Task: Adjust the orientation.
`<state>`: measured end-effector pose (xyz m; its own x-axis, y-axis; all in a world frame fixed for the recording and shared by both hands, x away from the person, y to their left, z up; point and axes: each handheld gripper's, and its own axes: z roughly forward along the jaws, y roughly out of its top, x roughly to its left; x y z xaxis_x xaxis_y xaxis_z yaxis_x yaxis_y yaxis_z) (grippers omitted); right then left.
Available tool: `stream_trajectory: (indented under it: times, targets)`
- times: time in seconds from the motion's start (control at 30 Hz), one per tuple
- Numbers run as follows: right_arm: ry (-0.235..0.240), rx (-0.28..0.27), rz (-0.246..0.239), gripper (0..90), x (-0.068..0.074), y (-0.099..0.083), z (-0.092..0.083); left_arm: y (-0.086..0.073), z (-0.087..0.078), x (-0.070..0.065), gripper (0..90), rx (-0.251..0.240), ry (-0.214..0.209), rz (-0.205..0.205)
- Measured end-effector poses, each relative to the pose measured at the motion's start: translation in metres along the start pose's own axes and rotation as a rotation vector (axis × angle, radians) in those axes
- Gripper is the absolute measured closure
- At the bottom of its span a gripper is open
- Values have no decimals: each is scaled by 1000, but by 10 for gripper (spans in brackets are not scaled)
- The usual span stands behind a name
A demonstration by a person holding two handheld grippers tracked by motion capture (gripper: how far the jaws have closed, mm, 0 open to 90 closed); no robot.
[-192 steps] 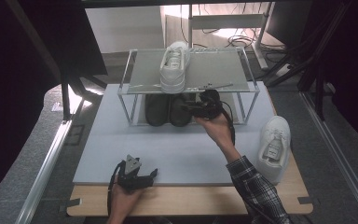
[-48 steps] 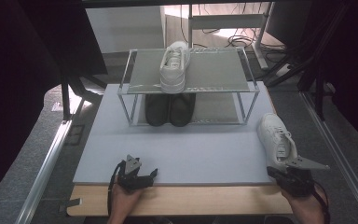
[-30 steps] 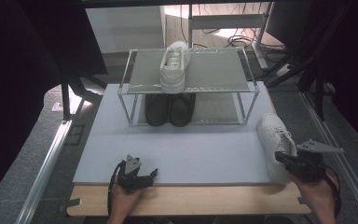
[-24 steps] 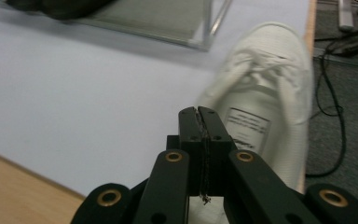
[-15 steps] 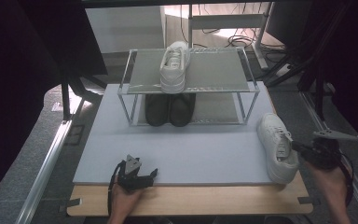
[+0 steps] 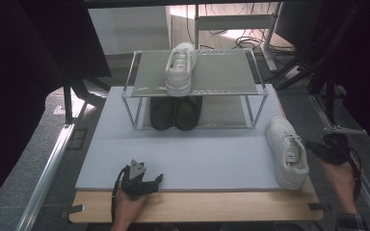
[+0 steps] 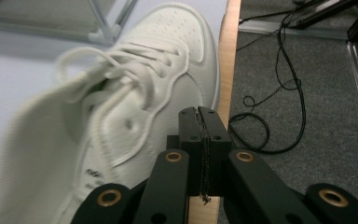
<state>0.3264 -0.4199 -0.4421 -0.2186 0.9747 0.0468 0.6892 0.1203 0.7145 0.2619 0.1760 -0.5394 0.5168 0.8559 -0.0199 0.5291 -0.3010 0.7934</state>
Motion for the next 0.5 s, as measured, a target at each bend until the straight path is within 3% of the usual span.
stream_trajectory:
  times: [0.1,0.23,0.5]
  targets:
    - [-8,16,-6,887,-3,-2,10,0,0,0,134,0,0,0]
    - [16,25,-6,886,-6,-5,21,0,0,0,134,0,0,0]
    - [33,28,-9,894,-10,-2,31,0,0,0,134,0,0,0]
